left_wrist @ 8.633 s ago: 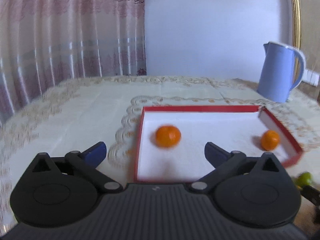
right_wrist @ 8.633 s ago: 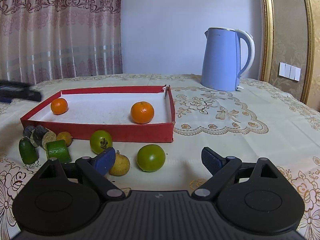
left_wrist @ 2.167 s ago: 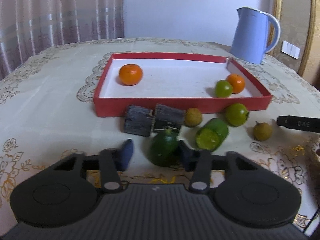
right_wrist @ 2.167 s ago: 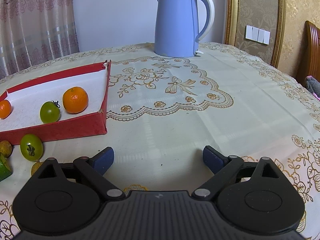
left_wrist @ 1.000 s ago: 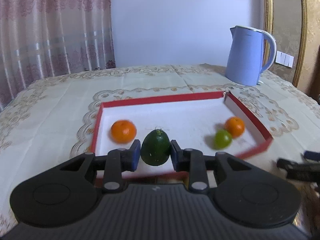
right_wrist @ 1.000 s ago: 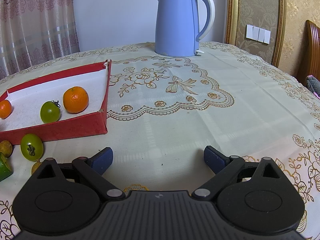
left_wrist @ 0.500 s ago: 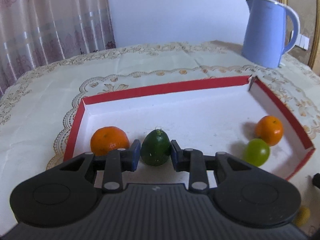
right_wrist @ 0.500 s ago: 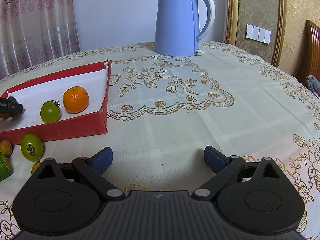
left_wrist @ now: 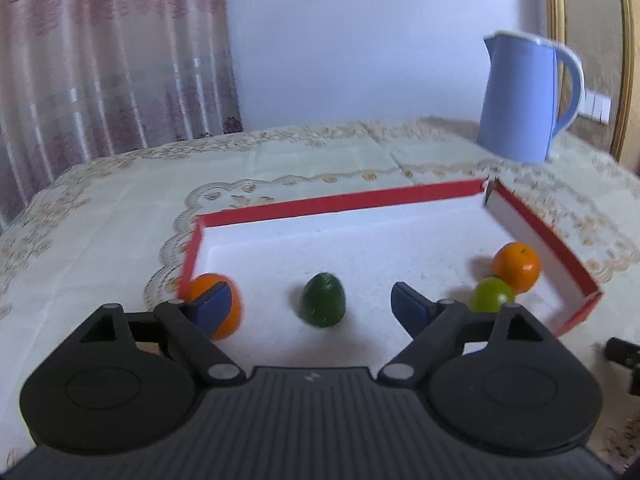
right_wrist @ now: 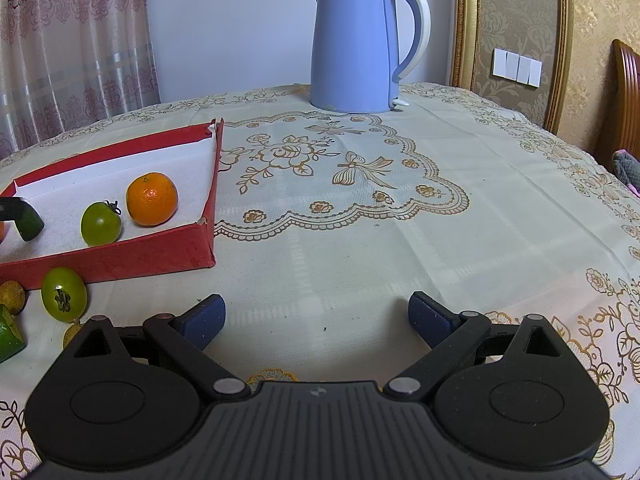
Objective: Organize fruits
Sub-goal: 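Carry the lime into the red tray and open the left gripper, then move the right gripper to the small yellow fruit and grasp it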
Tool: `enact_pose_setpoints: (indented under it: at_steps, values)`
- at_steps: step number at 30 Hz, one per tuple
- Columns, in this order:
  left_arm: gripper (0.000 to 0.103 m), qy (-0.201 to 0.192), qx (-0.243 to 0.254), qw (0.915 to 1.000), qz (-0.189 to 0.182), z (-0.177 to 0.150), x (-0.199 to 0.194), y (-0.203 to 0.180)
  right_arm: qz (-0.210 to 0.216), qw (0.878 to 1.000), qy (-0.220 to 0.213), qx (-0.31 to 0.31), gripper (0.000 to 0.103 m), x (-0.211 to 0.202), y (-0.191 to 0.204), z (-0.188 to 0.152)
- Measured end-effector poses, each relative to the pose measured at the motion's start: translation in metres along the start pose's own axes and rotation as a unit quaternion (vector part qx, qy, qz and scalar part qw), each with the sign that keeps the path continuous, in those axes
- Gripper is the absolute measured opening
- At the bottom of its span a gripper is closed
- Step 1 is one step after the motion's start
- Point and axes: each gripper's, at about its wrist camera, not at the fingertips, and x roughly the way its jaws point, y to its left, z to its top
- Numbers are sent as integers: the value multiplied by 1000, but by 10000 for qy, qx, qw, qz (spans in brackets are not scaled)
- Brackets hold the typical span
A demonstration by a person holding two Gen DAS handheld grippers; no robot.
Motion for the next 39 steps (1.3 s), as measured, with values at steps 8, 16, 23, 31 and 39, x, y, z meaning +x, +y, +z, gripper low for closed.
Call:
enact_pose_setpoints:
  at_steps: [8,16,23,31,39]
  values:
    - [91,-52,-321,9994,-128,-44,-58,25,1,10000,1,0,99,0,-1,0]
    - [92,259,-440,9986,-113,-84,-68,40,5,10000,1,2,99,0,-1,1]
    - [95,249,-423,9988,81,-95,-61,44,329,9992,-248,-7,99,-12,2,-6]
    - [99,271,-391,9987,208,-94,-58,43,1045,9891,-746,-723,98,-57,48,-23]
    - [103,276,-398,9985,270,-95,-58,45,1282,9830,-476,-1225,59,-52,77,-25]
